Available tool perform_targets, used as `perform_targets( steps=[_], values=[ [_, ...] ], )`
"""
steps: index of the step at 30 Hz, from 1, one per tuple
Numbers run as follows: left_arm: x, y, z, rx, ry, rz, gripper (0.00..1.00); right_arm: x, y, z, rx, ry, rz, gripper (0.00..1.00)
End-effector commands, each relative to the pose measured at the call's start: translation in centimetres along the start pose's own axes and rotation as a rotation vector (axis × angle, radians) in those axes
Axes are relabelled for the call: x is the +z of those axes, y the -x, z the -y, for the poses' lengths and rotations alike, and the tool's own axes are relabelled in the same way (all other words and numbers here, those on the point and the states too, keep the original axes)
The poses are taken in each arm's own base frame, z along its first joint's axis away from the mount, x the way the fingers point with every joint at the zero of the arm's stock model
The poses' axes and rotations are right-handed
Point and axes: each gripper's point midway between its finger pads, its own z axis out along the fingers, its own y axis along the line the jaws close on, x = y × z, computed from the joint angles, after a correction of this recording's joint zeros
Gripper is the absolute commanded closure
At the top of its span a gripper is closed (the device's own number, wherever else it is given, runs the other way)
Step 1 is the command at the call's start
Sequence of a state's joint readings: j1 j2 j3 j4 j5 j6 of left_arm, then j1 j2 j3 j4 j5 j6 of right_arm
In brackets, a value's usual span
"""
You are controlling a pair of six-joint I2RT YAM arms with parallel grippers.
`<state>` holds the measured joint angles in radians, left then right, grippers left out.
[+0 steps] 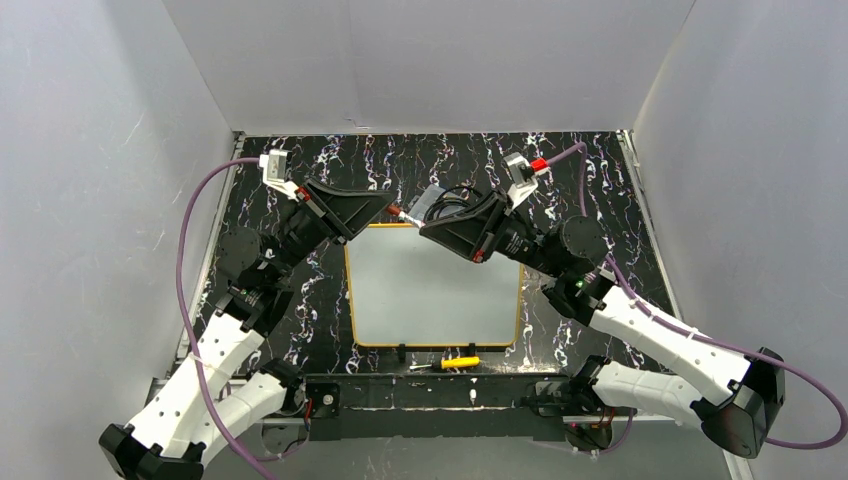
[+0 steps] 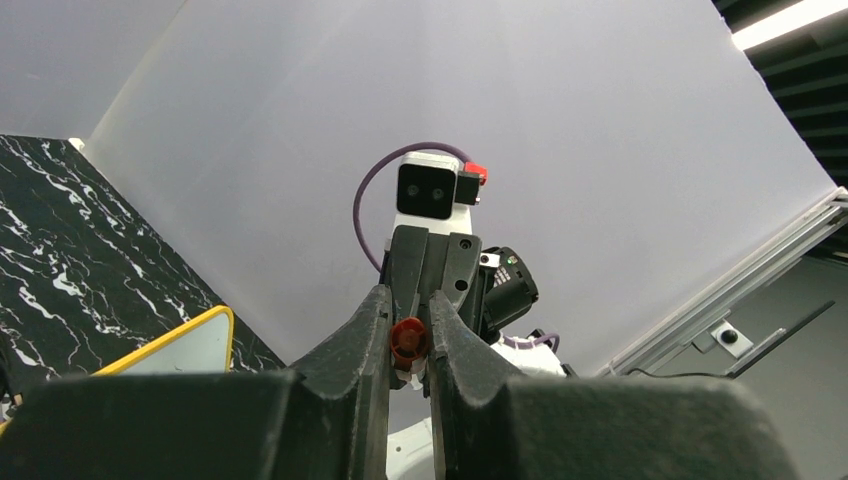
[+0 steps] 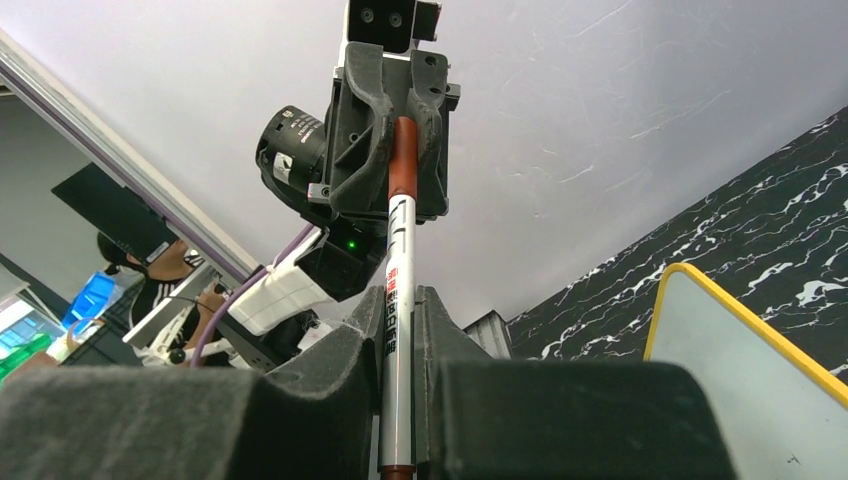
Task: Write a sentence on the whiteboard
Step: Open the whiteboard marker from the pen cap.
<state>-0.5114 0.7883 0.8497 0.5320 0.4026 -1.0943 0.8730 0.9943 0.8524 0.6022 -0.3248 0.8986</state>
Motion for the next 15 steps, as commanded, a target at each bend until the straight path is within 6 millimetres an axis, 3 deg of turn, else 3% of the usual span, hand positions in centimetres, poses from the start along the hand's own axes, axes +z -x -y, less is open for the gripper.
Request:
perform_targets(
  steps=[1, 7, 15],
  values=[
    [-0.5, 3.2, 2.6, 0.084, -0.071, 0.100, 1.00, -0.5, -0.1, -0.4, -0.054, 0.002, -0.021, 0.99],
    [-0.7, 4.7, 2.5, 0.095, -0.055, 0.133, 1.00, -0.8, -1.0, -0.9, -0.083, 0.036, -0.080, 0.99],
    [-0.6, 7.0, 3.4, 0.138, -0.060, 0.214, 1.00, -1.6, -0.7, -1.2, -0.123, 0.019, -0.072, 0.99]
  ],
)
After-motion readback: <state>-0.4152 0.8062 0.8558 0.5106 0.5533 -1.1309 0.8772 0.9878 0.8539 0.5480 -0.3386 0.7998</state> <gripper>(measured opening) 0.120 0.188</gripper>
